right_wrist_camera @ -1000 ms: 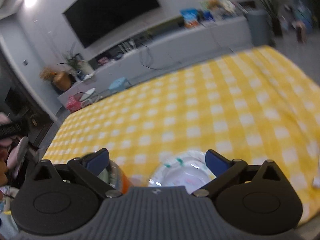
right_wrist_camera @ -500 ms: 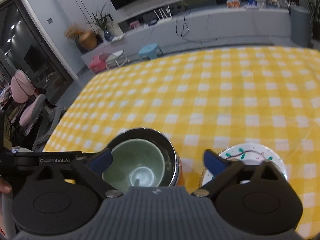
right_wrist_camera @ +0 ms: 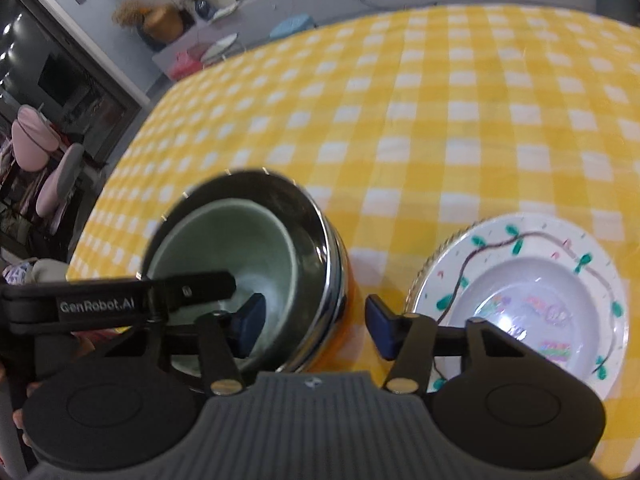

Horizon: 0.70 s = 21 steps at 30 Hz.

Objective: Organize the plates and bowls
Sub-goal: 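Close the left tool on the steel bowl rim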

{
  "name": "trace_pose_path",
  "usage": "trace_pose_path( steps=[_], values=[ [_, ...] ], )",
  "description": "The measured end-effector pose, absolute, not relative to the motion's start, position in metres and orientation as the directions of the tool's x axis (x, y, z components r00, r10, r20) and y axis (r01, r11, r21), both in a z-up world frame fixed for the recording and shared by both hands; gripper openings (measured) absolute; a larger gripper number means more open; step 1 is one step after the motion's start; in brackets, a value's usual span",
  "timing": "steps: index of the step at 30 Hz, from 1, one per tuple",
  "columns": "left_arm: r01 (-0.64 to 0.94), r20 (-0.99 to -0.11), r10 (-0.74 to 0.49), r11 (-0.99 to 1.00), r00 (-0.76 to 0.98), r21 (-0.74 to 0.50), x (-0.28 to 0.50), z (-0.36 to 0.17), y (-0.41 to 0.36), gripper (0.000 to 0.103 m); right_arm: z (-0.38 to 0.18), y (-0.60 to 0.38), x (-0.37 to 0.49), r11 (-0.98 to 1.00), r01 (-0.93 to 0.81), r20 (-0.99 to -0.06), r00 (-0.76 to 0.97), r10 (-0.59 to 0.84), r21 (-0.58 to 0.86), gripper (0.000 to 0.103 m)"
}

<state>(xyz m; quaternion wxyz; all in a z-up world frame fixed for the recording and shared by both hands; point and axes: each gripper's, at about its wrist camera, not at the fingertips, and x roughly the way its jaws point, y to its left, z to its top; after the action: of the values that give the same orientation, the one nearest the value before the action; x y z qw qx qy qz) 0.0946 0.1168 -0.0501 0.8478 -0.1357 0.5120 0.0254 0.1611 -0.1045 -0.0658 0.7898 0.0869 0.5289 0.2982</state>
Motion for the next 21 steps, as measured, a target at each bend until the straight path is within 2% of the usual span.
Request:
trace_pose_path(
  steps=[3,9,15,16,20,21],
  values=[
    [-0.202,-0.878,-0.085,0.958,0.472,-0.201,0.096,-0.055,0.119,0.091,-0.076,-0.103,0.166,0.789,-0.351,-0.768,0.234,0.596,0.505,0.054],
    [-0.278,-0.870,-0.195,0.896,0.454,-0.346,0.100,-0.067,0.136,0.095,-0.088,-0.105,0.169,0.756,-0.352,-0.739,0.216,0.639,0.551,0.057],
    [-0.320,-0.854,-0.240,0.853,0.461,-0.412,0.101,-0.074,0.140,0.094,-0.098,-0.116,0.171,0.728,-0.312,-0.697,0.225,0.680,0.610,0.056],
    [-0.334,-0.850,-0.257,0.837,0.459,-0.433,0.101,-0.076,0.142,0.092,-0.099,-0.117,0.171,0.726,-0.299,-0.692,0.230,0.684,0.619,0.055],
    [-0.357,-0.815,-0.359,0.764,0.455,-0.537,0.102,-0.082,0.153,0.069,-0.104,-0.127,0.169,0.717,-0.257,-0.673,0.248,0.697,0.648,0.053],
    [-0.359,-0.813,-0.365,0.760,0.455,-0.542,0.102,-0.082,0.154,0.068,-0.106,-0.134,0.167,0.716,-0.244,-0.669,0.254,0.698,0.654,0.052]
  ],
)
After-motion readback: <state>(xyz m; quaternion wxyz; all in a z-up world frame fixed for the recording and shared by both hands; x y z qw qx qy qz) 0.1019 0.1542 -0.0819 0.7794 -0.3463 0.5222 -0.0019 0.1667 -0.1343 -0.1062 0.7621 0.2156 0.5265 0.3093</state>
